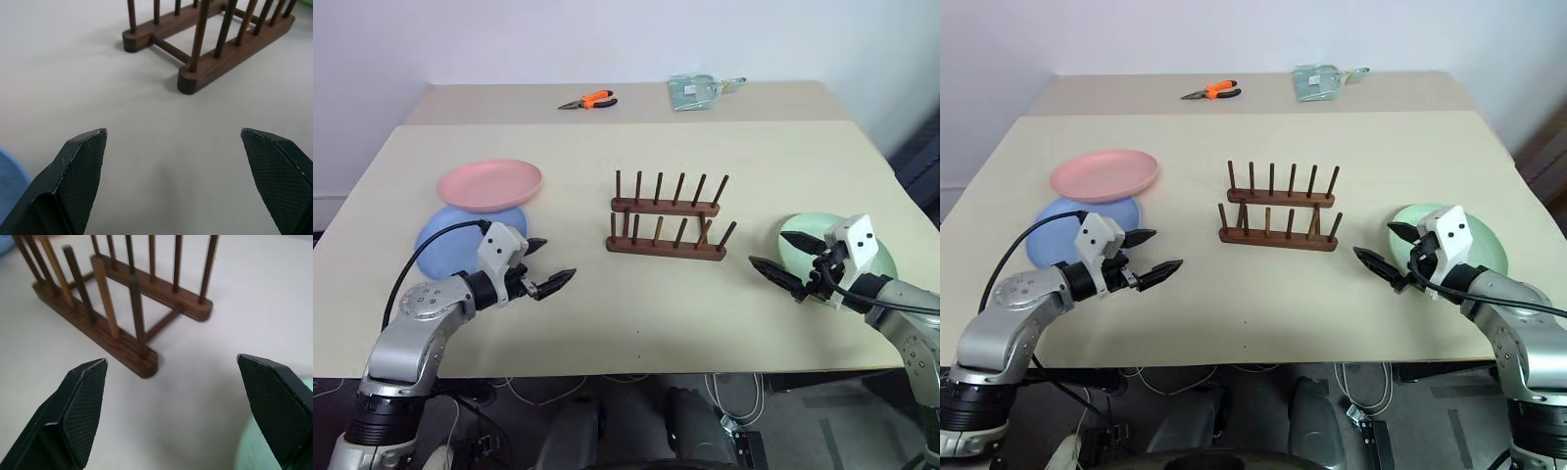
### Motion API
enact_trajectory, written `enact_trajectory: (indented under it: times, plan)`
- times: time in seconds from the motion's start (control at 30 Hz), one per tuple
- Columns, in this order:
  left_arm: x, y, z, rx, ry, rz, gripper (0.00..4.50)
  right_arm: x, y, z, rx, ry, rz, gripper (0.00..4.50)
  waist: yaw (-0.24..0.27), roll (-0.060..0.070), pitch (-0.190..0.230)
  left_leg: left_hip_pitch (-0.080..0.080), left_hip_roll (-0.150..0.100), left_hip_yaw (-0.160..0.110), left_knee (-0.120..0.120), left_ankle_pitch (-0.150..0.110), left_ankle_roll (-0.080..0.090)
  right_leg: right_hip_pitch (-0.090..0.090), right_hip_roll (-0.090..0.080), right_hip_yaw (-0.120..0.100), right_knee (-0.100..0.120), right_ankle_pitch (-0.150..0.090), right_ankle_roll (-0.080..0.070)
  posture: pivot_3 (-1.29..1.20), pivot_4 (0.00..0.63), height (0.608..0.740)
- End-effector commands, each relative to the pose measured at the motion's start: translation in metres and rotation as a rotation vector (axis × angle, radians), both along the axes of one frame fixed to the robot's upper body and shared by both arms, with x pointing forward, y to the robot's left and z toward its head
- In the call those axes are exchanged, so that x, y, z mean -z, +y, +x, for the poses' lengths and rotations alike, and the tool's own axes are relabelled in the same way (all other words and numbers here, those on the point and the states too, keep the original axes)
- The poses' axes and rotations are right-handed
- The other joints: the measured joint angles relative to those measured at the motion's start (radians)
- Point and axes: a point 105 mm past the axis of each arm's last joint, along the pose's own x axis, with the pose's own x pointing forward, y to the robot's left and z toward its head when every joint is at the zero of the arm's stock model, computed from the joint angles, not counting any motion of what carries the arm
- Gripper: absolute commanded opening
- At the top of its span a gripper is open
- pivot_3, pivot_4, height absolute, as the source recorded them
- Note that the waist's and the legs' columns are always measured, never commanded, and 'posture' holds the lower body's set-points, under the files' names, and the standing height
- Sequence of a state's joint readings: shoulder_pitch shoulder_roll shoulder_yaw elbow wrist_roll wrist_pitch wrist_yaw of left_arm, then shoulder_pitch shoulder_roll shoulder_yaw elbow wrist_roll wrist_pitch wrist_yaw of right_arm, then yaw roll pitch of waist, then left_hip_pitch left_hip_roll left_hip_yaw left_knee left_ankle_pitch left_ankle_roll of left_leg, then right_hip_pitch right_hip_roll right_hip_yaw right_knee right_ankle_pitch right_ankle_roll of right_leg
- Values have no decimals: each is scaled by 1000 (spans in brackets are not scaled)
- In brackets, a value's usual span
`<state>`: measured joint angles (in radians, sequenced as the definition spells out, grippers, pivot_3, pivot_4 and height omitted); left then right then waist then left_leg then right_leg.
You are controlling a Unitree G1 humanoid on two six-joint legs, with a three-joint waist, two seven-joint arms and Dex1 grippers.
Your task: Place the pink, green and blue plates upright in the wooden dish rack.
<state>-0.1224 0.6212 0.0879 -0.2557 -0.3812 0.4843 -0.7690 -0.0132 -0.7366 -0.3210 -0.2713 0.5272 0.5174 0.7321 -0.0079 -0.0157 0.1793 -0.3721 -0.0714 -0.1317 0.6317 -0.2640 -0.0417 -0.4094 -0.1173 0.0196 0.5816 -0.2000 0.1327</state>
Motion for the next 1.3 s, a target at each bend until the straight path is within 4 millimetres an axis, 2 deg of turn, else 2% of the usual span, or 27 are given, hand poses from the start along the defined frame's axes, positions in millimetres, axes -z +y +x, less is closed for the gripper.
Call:
enact_trajectory:
  times: [0.03,0.17,0.3,0.47,0.63,0.67,0.73,0.83,0.93,1.2,1.3]
  plan:
    - [-4,-6,6,32,-42,7,4500,-11,3,3,-10,-59,-5,4327,-1,0,0,0,0,0,0,0,0,0,0,0,0,0,0,0,150,740]
    - [3,-13,14,78,-29,16,4500,-15,8,4,-17,-82,-2,4327,0,0,0,0,0,0,0,0,0,0,0,0,0,0,0,0,150,740]
    - [17,-36,33,225,12,48,4500,-14,18,2,-25,-100,2,4327,11,0,0,0,-1,0,1,0,0,0,0,0,0,0,0,0,150,740]
    - [25,-70,70,302,53,51,4500,-9,23,-9,7,-113,12,4327,24,-1,0,-1,-2,0,2,0,0,0,0,0,0,2,3,0,150,740]
    - [30,-97,86,372,82,54,4500,-3,24,-21,62,-111,14,4327,20,-1,0,-1,-2,0,1,0,0,0,0,-1,-1,2,4,0,150,740]
    - [32,-101,86,386,86,67,4255,-1,24,-23,72,-109,6,4364,19,-1,0,-1,-1,0,1,0,0,0,0,-1,-1,2,4,0,150,740]
    - [33,-110,83,439,95,61,3607,-2,22,-30,87,-112,3,4383,19,-1,-1,-1,-1,0,1,0,0,0,0,-1,-1,1,6,0,150,740]
    - [35,-113,77,483,92,64,2092,-1,18,-37,115,-104,-9,4383,20,-1,-1,-1,-1,0,1,0,0,0,0,-1,-1,0,8,0,150,740]
    - [34,-115,67,534,63,73,827,0,15,-42,110,-88,-31,4383,20,-1,-1,0,-1,0,1,0,0,0,0,0,0,0,8,0,150,740]
    - [22,-127,14,664,-26,97,827,5,5,-43,100,-51,-70,4383,20,1,-2,0,-1,0,1,0,1,1,0,0,0,0,7,0,150,740]
    - [23,-124,4,661,-32,119,827,10,2,-41,87,-27,-90,4383,21,0,-2,0,-1,-1,1,0,1,1,0,0,0,-1,6,0,150,740]
